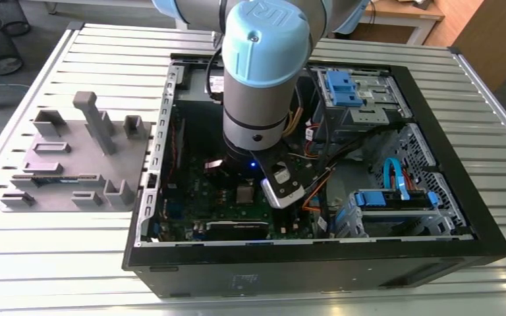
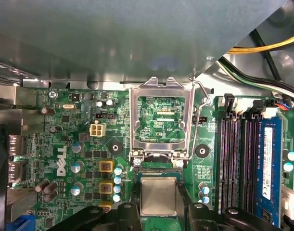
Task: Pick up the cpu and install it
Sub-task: 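Place the cpu into insertion slot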
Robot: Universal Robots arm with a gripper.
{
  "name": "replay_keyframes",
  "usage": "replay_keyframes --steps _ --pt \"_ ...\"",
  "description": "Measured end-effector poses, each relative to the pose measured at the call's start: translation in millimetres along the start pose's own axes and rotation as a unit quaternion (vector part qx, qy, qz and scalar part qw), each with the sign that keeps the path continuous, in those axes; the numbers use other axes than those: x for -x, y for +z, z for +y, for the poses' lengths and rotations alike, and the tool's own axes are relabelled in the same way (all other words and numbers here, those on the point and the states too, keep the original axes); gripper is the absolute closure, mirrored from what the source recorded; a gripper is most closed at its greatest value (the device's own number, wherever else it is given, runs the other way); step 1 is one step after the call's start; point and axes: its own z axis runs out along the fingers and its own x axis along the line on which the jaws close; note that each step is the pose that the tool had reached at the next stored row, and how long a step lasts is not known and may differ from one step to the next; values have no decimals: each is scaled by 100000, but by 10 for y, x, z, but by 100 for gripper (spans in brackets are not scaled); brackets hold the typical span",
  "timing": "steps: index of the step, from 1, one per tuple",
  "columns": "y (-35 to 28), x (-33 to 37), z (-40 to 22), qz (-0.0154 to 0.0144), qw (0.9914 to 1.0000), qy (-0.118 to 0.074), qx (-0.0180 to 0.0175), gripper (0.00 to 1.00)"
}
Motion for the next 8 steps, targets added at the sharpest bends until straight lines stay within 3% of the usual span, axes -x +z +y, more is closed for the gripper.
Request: replay_keyframes --steps 8 --pt "5 -1 1 -13 100000 10 29 61"
